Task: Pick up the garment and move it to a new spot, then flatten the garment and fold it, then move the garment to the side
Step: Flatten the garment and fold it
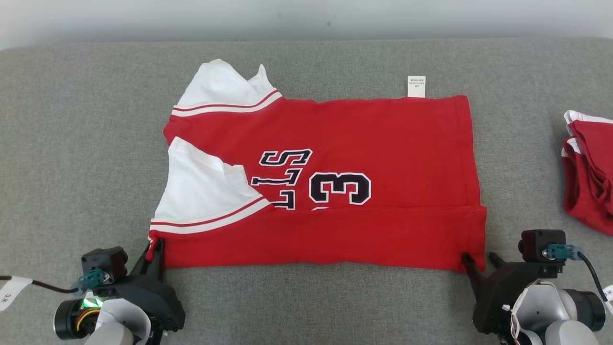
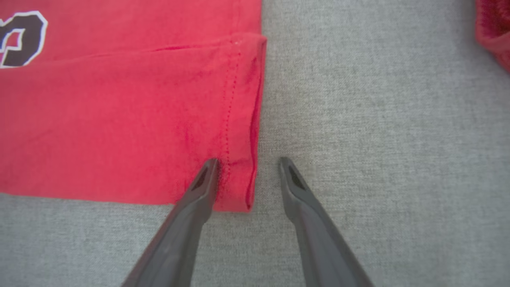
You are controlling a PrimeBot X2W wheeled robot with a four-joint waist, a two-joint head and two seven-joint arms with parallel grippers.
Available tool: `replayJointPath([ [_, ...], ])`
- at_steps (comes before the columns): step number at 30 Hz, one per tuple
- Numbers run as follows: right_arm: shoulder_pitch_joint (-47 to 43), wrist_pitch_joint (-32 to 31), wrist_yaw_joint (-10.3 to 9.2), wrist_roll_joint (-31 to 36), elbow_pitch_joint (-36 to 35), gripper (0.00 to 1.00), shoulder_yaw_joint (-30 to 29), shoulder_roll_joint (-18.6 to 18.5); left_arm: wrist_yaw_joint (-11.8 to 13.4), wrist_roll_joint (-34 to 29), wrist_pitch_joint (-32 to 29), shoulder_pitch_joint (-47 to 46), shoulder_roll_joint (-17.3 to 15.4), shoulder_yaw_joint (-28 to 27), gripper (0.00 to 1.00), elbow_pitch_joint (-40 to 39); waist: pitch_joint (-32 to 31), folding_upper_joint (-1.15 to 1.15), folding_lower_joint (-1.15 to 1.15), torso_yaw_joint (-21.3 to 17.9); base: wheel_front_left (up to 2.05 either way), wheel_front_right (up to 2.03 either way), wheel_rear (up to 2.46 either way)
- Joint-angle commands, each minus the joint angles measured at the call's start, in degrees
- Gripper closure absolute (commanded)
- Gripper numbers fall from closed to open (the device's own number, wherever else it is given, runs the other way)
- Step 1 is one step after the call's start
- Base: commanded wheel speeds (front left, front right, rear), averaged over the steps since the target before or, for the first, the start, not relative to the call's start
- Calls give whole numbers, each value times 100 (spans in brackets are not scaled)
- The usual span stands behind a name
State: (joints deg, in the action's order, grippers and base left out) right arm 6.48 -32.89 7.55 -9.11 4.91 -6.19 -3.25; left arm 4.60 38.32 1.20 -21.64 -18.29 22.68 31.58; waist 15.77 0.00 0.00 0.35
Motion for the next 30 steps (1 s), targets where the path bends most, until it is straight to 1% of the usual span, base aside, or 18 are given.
replayJointPath([
  [1,-66,-133,-12,-48,170,91,79,57,2,12,-117,183,67,133,100,218,-11,0,0,11,0,0,0],
  [2,-66,-133,-12,-48,170,91,79,57,2,12,-117,183,67,133,100,218,-11,0,0,11,0,0,0],
  [3,-54,-154,-12,-60,181,99,88,56,3,17,-115,200,63,136,100,220,-15,0,0,15,0,0,0],
  [4,-43,-168,-12,-70,182,100,106,55,-3,22,-120,218,64,145,100,224,-19,0,0,19,0,0,0],
  [12,-74,-99,-12,-163,-17,100,43,45,-117,108,-80,324,80,171,100,178,-179,0,0,39,0,0,0],
  [18,-375,-202,-12,-489,-498,100,-2,36,-157,397,-129,642,-70,-28,100,-339,-390,0,0,6,0,0,0],
  [24,-914,-507,-12,-609,-1236,100,-218,26,45,604,-308,1212,-326,-196,100,-1276,-558,0,0,-25,0,0,0],
  [30,-1409,-861,-12,-698,-1751,100,-320,32,450,622,-554,1937,-572,-282,100,-2257,-643,0,0,-80,0,0,0],
])
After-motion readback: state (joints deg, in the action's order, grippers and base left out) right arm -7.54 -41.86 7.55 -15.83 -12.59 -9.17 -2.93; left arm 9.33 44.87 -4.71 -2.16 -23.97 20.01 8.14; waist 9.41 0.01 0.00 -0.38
